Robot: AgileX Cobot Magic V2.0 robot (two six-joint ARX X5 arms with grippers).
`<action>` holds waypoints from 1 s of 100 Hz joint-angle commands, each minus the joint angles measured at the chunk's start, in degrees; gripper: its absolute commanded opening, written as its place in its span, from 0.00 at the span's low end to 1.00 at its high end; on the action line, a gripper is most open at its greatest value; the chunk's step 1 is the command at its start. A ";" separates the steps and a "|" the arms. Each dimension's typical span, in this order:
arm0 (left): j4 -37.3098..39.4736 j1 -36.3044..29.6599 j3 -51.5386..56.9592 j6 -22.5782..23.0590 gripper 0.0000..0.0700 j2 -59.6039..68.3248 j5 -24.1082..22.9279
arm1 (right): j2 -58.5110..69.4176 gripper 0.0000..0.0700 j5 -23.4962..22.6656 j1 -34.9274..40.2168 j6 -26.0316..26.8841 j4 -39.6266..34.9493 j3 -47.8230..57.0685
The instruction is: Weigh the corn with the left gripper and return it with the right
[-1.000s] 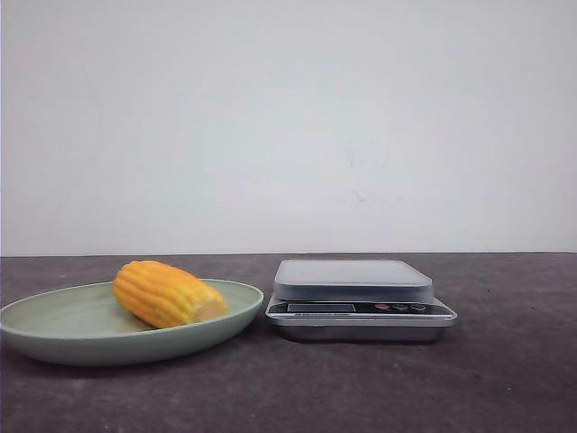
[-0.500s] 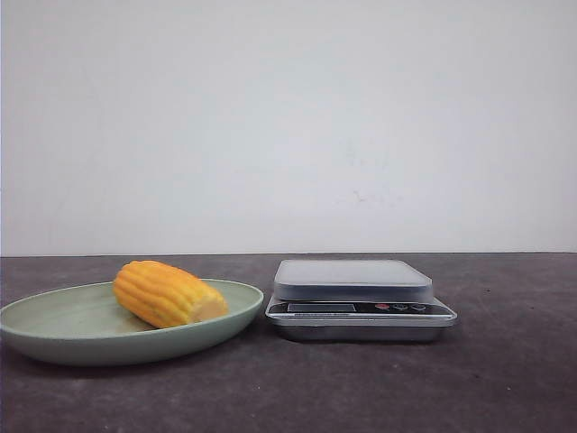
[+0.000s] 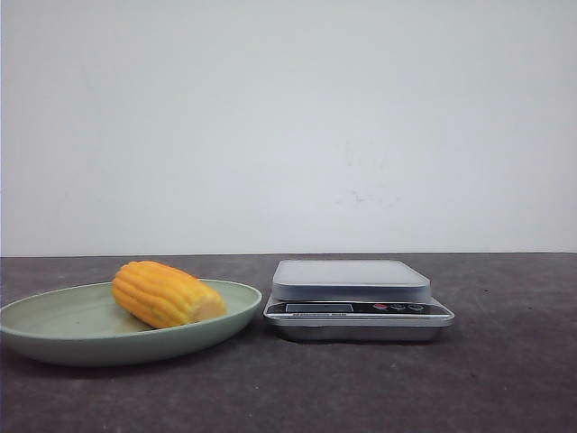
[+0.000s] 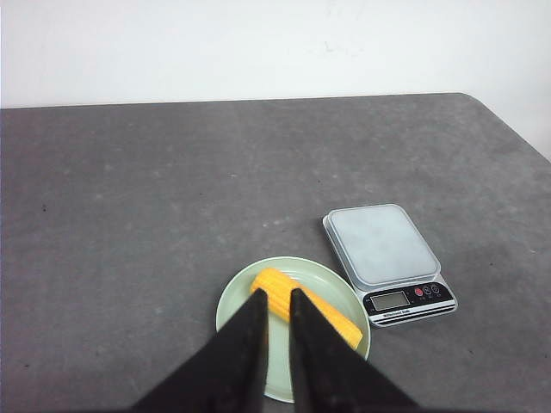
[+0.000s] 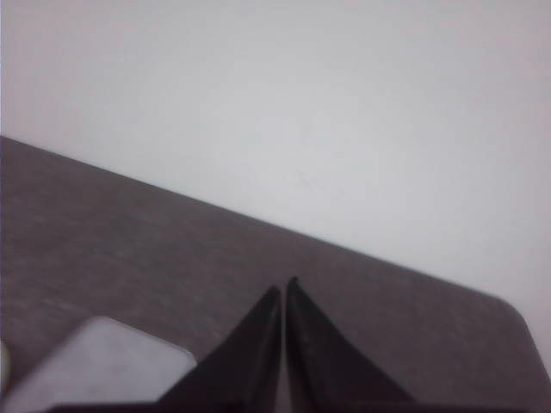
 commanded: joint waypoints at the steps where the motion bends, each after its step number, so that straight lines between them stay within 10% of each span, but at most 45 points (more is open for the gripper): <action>1: 0.83 -0.26 0.85 0.74 0.00 0.28 -0.17 | -4.57 0.00 -1.36 -3.37 -0.15 6.71 -9.29; 15: 0.83 -0.26 0.87 0.74 0.00 0.26 -0.20 | -16.44 0.00 -3.56 -11.13 1.66 17.14 -25.99; 42: 0.81 -0.26 0.87 0.74 0.00 0.26 -0.20 | -28.89 0.00 -8.00 -18.40 6.45 14.60 -41.13; 65: 0.83 -0.26 0.87 0.74 0.00 0.26 -0.20 | -28.74 0.00 -16.94 -20.96 7.87 16.57 -46.12; 100: 0.83 -0.26 0.87 0.74 0.00 0.26 -0.20 | -28.74 0.00 -17.64 -22.36 7.13 12.17 -46.12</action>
